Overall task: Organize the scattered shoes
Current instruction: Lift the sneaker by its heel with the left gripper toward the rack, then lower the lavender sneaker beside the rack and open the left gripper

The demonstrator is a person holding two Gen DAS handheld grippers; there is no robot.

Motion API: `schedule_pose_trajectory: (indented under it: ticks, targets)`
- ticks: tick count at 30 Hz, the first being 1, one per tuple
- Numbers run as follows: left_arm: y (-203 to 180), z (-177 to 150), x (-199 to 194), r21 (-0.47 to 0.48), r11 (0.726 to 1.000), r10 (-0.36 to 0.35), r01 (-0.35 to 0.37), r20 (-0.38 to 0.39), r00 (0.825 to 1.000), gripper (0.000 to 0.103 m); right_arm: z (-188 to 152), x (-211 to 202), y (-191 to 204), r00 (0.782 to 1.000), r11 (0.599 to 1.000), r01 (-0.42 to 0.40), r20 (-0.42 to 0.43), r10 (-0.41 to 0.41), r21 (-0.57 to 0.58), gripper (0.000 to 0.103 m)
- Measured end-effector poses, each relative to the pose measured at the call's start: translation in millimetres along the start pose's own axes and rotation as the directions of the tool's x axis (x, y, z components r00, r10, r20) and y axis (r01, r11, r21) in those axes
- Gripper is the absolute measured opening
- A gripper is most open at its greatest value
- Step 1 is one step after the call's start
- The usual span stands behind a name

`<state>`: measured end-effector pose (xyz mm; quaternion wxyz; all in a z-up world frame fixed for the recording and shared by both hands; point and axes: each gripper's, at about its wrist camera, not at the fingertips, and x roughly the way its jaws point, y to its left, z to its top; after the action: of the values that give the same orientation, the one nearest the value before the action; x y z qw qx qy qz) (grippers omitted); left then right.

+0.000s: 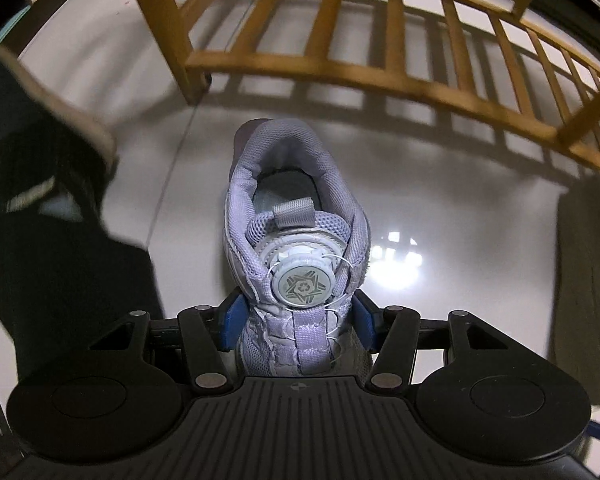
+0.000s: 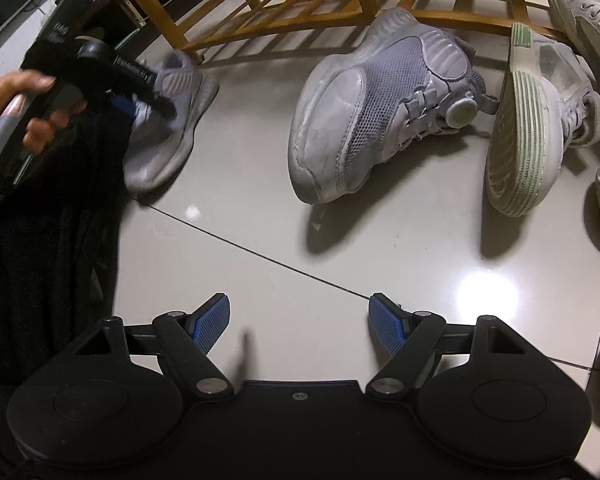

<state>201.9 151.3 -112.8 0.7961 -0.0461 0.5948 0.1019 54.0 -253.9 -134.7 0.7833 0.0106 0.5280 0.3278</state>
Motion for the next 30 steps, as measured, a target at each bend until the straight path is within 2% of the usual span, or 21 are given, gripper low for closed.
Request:
schedule_pose_trajectory:
  ticks: [6,11,12,21,26,28,30]
  targets:
    - [19,34,10,0.031,1.000,-0.008,0.008,0.012,1.000,0.056,2,4,0,1.000,1.000,-0.001,-0.008,0.001,0.002,0.079]
    - [34,49,16,0.081,0.997,0.008,-0.009,0.013,1.000,0.055,2,6,1,1.000,1.000,-0.003,-0.011,0.003,-0.002,0.079]
    - [38,51,17,0.084,0.996,-0.007,0.007,0.004,1.000,0.055,2,7,1,1.000,1.000,-0.003,-0.010,0.003,-0.001,0.079]
    - [38,47,15,0.147,0.989,0.011,-0.013,0.017,1.000,0.055,4,7,-3,1.000,1.000,-0.002,-0.002,0.002,0.006,0.079]
    - [34,49,15,0.213,0.975,0.062,-0.061,0.003,0.998,0.054,8,7,-9,1.000,1.000,0.002,0.006,-0.002,0.018,0.079]
    - [35,50,16,0.211,0.975,0.068,-0.066,0.002,0.998,0.054,9,8,-9,1.000,1.000,0.003,0.004,-0.003,0.015,0.079]
    - [36,50,15,0.176,0.982,0.075,-0.074,-0.001,0.997,0.059,10,11,-7,1.000,1.000,0.001,0.000,-0.001,0.010,0.079]
